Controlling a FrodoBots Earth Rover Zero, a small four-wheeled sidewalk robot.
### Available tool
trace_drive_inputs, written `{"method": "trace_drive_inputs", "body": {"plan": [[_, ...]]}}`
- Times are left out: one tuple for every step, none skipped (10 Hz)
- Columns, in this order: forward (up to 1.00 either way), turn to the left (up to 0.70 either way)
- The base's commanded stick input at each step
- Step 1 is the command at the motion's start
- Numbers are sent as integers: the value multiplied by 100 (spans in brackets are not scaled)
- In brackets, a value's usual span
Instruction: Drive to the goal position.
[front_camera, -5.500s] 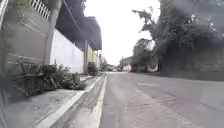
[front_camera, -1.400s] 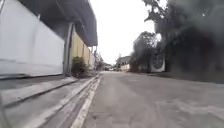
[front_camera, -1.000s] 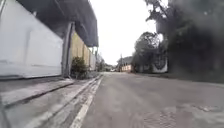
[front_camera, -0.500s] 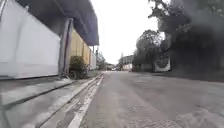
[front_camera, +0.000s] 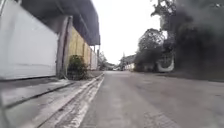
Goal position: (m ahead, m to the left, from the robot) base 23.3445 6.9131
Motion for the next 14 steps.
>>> {"method": "trace_drive_inputs", "body": {"plan": [[70,0],[70,0],[70,0],[70,0],[70,0],[70,-4],[70,-10],[70,-34],[70,-34],[70,-33],[70,-30],[70,-27],[70,0],[70,0]]}}
